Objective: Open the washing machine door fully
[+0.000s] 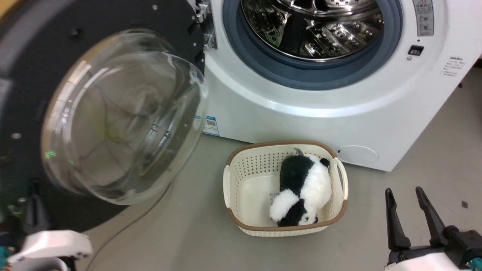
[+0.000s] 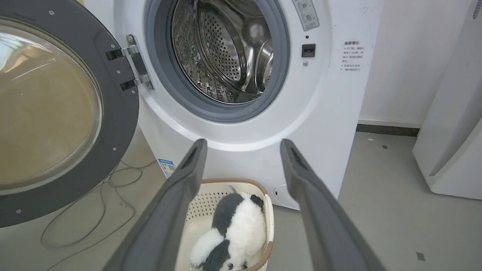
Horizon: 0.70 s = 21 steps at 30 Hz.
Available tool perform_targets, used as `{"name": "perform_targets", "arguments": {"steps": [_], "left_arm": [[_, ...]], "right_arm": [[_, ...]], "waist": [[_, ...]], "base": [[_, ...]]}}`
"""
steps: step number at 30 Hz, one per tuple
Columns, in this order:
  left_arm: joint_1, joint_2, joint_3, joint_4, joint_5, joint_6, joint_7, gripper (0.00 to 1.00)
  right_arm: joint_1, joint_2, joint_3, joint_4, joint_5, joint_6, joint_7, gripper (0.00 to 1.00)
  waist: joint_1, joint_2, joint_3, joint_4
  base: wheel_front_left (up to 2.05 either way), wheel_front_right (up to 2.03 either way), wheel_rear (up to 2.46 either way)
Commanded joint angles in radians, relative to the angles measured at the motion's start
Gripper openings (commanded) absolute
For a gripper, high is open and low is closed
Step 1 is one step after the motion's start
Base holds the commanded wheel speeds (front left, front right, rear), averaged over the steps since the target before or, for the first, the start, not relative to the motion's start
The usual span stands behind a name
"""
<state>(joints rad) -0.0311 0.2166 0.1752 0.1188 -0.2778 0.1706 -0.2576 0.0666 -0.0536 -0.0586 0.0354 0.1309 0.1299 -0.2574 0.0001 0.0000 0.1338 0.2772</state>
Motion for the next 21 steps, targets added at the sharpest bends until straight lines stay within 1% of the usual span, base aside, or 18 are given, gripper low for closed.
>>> {"name": "perform_targets", "arguments": {"steps": [1,4,12,17,21], "left_arm": [[-0.038,0.014,0.033,0.02,-0.006,-0.006,-0.004,0.0],[-0.085,0.023,0.082,0.077,-0.016,-0.021,-0.004,0.0],[-0.212,0.073,0.209,0.27,-0.042,-0.074,-0.004,0.0],[-0.27,0.099,0.278,0.345,-0.039,-0.109,-0.004,0.0],[-0.306,0.113,0.312,0.388,-0.024,-0.143,-0.004,0.0]], "right_arm": [[-0.026,0.003,-0.001,0.002,-0.01,0.001,-0.004,1.0],[-0.035,0.003,0.0,0.003,-0.014,0.001,-0.004,1.0],[-0.058,0.003,-0.004,-0.003,-0.023,0.001,-0.004,1.0],[-0.065,0.003,-0.007,0.008,-0.025,0.001,-0.004,1.0],[-0.076,0.003,-0.002,0.009,-0.028,0.001,-0.004,1.0]], "waist": [[-0.0001,0.0,0.013,-0.012],[-0.0001,0.0,0.026,-0.023],[-0.0001,0.0,0.061,-0.046],[-0.0001,0.0,0.072,-0.058],[-0.0001,0.0,0.076,-0.068]], "base": [[0.0,0.0,0.0],[0.0,0.0,0.0],[0.0,0.0,0.0],[0.0,0.0,0.0],[0.0,0.0,0.0]]}}
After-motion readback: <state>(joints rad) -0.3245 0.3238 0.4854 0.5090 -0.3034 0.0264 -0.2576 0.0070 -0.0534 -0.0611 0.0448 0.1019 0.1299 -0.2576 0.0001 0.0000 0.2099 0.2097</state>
